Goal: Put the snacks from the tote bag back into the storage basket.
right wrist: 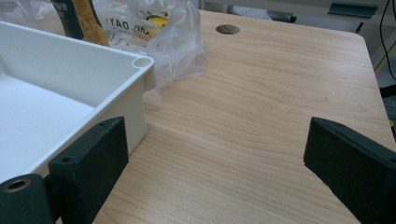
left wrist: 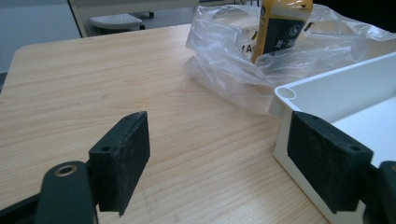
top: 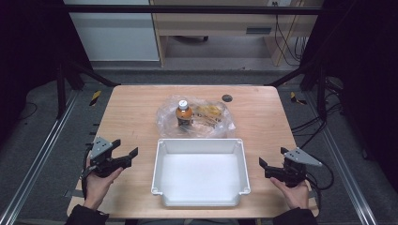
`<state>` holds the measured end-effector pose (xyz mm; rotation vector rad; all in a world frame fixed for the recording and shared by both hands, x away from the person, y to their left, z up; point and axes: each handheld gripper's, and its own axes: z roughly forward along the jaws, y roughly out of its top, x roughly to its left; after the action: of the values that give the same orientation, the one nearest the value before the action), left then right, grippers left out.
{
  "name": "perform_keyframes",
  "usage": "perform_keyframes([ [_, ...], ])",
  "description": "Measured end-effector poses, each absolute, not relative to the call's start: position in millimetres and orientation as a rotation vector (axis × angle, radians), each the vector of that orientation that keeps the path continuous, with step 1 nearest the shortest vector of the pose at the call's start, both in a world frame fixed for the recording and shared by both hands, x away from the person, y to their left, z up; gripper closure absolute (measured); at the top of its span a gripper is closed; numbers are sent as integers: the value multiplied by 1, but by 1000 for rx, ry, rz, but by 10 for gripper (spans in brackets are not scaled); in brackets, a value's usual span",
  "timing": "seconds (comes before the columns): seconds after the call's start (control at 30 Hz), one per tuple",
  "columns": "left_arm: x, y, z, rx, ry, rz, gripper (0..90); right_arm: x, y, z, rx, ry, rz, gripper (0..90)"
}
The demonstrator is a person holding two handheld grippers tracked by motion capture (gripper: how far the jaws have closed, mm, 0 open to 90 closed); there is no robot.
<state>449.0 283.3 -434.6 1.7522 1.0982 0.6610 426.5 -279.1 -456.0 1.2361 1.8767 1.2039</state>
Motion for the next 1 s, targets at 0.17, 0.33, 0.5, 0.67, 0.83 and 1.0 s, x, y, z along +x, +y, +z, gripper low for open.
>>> perform_keyframes([
  [0.17, 449, 282, -434, 1754, 1084, 658, 210, 426, -279, -455, 1226, 1873, 1223, 63],
  [0.33, 450, 279, -434, 1756, 1074, 639, 212, 425, -277, -454, 1205, 1879, 1249, 62],
  [0.5, 451, 277, -432, 1760, 1061, 641, 214, 427, -275, -453, 1184, 1893, 1251, 62],
  [0.67, 453, 274, -432, 1759, 1055, 634, 221, 427, -271, -452, 1175, 1905, 1263, 61],
  [0.83, 454, 270, -430, 1765, 1040, 634, 222, 427, -270, -452, 1168, 1907, 1257, 60],
  [1.0, 456, 265, -427, 1767, 1033, 631, 222, 427, -268, -450, 1157, 1906, 1265, 59],
])
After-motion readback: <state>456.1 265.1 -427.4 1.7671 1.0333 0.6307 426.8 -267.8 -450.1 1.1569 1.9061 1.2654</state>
